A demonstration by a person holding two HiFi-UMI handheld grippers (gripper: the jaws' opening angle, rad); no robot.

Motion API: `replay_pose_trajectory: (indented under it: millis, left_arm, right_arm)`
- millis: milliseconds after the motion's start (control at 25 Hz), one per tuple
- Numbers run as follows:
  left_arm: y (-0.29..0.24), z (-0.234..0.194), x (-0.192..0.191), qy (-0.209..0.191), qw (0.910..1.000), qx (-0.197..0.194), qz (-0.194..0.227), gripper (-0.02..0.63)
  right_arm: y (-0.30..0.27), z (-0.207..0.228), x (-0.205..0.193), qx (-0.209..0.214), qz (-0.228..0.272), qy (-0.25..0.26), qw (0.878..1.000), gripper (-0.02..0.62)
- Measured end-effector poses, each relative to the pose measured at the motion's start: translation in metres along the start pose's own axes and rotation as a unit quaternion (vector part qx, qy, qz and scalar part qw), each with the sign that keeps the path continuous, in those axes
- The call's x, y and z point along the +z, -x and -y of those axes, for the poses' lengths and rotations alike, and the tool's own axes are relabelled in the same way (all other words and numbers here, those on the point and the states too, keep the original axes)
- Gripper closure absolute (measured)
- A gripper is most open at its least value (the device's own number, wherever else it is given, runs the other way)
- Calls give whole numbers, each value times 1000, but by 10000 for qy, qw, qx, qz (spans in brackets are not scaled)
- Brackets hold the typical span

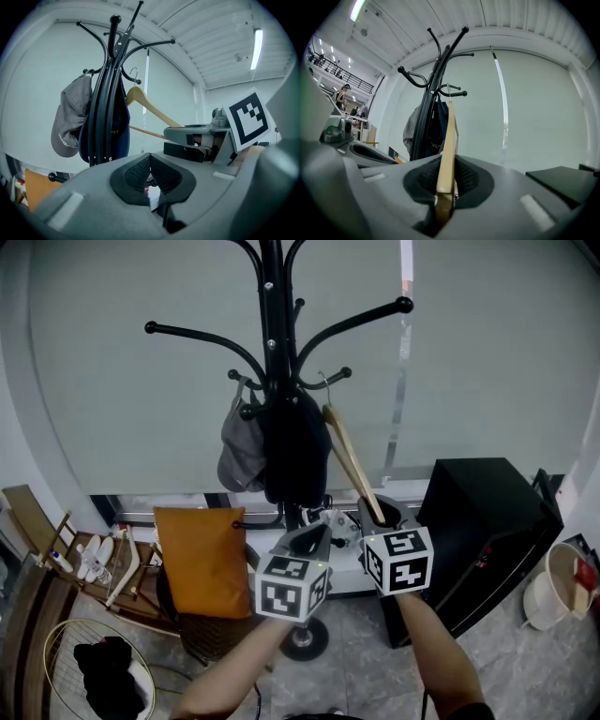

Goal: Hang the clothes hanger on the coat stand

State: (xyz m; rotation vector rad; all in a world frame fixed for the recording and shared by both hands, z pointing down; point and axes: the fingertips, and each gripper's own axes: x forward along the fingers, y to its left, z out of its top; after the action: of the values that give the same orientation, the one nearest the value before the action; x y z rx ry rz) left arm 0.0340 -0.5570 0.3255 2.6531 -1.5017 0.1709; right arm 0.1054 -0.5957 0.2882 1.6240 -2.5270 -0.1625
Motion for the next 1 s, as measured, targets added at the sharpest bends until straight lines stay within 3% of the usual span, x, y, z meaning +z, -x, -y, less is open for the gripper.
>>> replay_pose_trajectory:
  millis: [1000]
  left_arm:
    - [1,0,-15,9,9999,3,-155,601]
  right_arm:
    - [-8,0,-22,-79,-224,41,9997,555]
